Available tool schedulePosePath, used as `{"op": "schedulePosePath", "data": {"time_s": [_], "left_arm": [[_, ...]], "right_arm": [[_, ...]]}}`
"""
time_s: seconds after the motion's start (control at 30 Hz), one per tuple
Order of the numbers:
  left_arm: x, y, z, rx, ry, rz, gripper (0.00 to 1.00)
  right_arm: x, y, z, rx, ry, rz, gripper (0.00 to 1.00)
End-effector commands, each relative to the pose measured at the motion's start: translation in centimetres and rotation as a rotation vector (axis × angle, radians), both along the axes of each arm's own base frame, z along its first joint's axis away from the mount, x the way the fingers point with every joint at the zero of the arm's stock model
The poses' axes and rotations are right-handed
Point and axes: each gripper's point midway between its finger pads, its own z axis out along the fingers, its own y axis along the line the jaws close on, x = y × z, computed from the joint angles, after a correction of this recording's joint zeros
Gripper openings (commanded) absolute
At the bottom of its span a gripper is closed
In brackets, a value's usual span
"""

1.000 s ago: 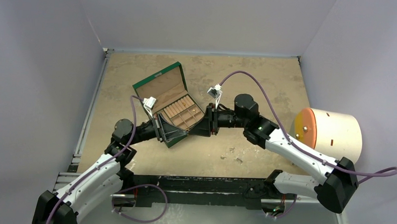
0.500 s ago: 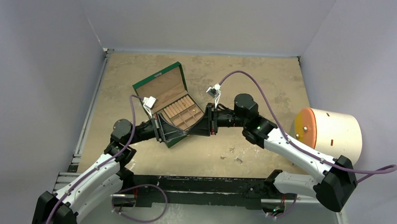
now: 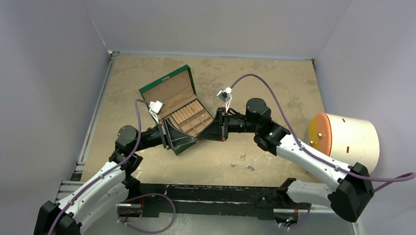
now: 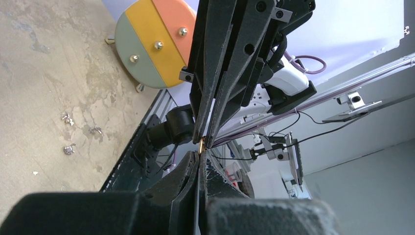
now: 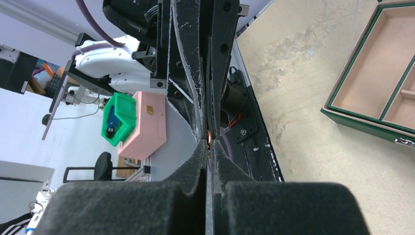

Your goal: Organize the mixed jewelry

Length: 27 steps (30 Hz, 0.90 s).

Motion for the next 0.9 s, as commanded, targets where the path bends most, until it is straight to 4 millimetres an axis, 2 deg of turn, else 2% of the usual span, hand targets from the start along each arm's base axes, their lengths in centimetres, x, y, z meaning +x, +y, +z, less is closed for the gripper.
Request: {"op": "schedulePosePath", "data": {"time_s": [0.0,0.13,0.27,0.5,0.57,0.67,0.73,0.87], "left_arm": [[-0.6,0.1,2.7,-0.048,-0.095,-0.010,0.00],[-0.6,0.2,2.9,-0.055,-0.097,-0.001,0.00],[-0.4,0.5,3.4,-0.057,-0.097,0.032,0.26],[0.9,1.0,2.5,0.117,-0.140,0.125,0.46],[1.4,1.4,2.3,0.187,-0.164,0.162,0.49],[2.5,2.6,1.5,0.310,-0.177,0.244,0.54],[3.2,3.4,1.5,0.367,-0.197,0.301,0.56],[4.4,5.5,2.4,0.462,-0.245,0.429,0.57]], "right_arm": [[-0.6,0.0,1.4,0.050,-0.036,0.035,0.00],[-0.5,-0.1,1.4,0.046,-0.043,0.031,0.00],[0.0,-0.3,1.2,0.014,-0.061,0.000,0.00],[2.2,-1.0,1.6,-0.076,-0.141,-0.121,0.00],[3.3,-1.2,1.8,-0.115,-0.185,-0.164,0.00],[6.5,-1.9,1.9,-0.197,-0.261,-0.308,0.00],[7.9,-2.2,1.7,-0.252,-0.296,-0.355,0.00],[10.7,-2.3,1.4,-0.328,-0.368,-0.425,0.00]]}}
